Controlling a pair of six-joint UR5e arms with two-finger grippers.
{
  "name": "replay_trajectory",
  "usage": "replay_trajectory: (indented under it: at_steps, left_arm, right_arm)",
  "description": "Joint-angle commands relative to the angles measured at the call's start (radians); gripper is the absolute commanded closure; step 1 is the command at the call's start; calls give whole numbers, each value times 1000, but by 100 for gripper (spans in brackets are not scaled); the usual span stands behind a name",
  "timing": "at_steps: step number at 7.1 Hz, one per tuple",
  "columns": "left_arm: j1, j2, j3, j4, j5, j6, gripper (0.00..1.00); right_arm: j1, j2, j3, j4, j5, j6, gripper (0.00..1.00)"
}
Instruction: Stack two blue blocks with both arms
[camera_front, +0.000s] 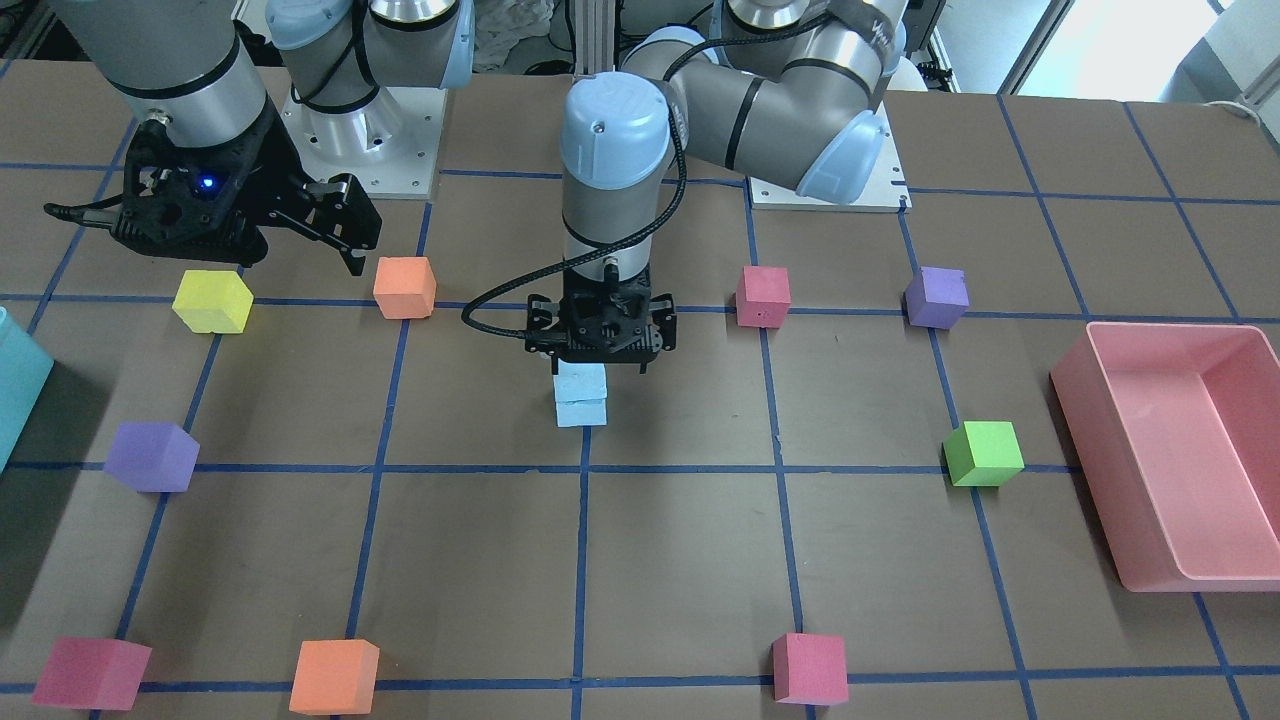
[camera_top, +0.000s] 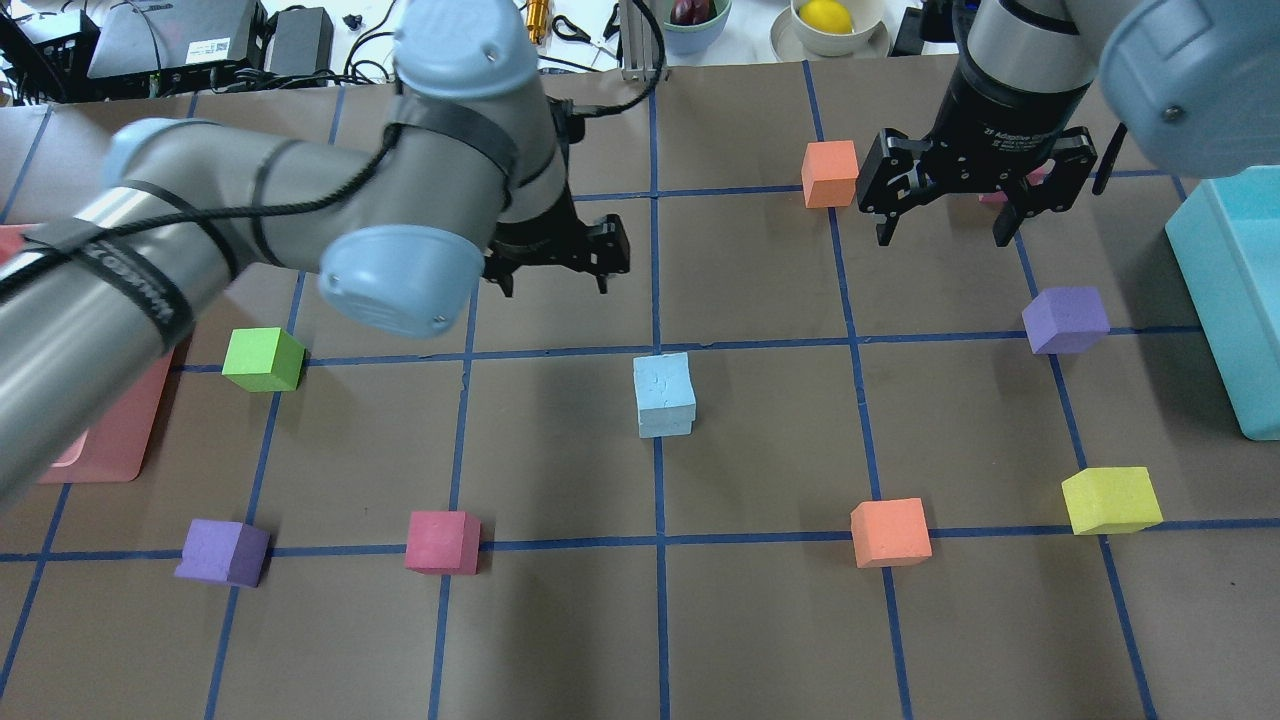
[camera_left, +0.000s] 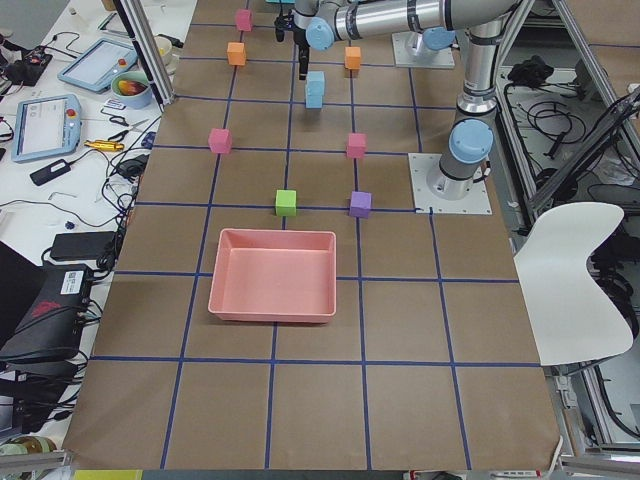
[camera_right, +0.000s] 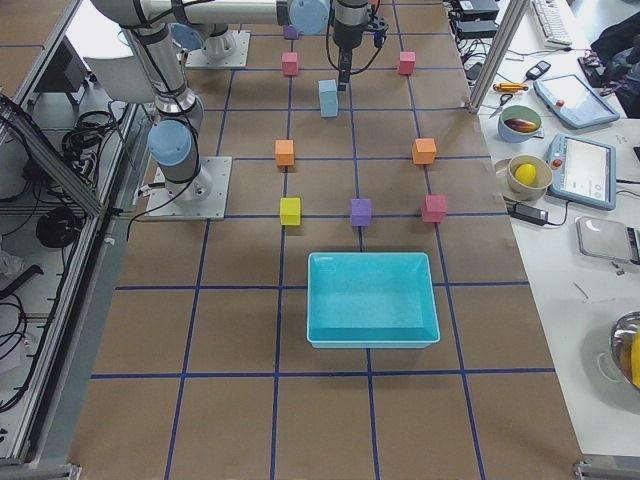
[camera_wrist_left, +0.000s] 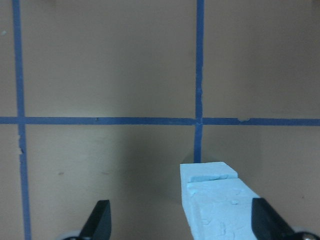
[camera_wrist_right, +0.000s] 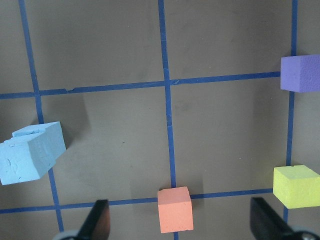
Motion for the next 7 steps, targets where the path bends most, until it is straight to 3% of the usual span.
replay_trajectory:
  at_steps: [1,3,7]
  left_arm:
    - [179,79,91,-217,-2,193,0]
    - [187,154,108,-245,5,195,0]
    - [235,173,80,-213,2,259,0]
  right_arm:
    - [0,0,1,1,-2,0,0]
    - [-2,0,1,1,-5,0,0]
    - [2,-13,-3,1,-1,0,0]
